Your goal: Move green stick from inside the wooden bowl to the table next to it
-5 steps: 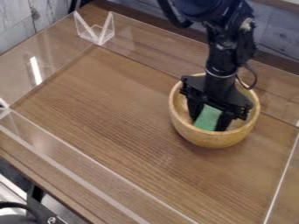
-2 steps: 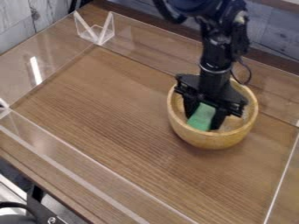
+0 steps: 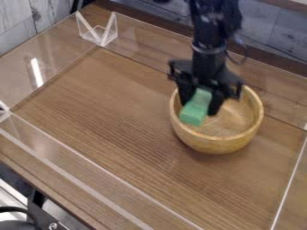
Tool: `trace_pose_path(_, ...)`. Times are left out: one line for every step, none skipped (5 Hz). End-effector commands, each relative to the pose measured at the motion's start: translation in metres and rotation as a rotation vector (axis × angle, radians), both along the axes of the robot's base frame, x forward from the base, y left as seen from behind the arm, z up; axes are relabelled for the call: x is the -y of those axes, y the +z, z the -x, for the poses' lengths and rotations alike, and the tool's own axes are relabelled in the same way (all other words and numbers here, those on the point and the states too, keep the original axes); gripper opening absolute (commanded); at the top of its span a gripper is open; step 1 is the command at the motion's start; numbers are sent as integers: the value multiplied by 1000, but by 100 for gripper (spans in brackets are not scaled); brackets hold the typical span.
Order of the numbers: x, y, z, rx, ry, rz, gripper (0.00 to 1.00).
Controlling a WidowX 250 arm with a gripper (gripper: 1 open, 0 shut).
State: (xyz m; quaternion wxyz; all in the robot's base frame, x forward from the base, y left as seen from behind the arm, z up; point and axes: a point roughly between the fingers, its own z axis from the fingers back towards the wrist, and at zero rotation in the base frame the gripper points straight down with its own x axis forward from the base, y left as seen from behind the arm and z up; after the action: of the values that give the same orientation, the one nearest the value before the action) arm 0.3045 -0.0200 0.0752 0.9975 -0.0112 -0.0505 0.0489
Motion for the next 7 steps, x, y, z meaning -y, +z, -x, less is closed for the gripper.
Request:
trace_pose_path(-27, 40, -15, 104, 91, 1, 0)
trace_pose_path(-39, 39, -19, 110, 111, -4, 0)
trace_pose_path(-62, 39, -21, 118, 143, -18, 0)
trace_pose_path(-99, 38, -22, 130, 173, -39, 0)
trace_pose_path(-136, 30, -23, 135, 192, -59, 0)
trace_pose_path(-165, 18, -27, 144, 204, -79, 0)
trace_pose_path(-179, 4, -39, 155, 210, -89, 0)
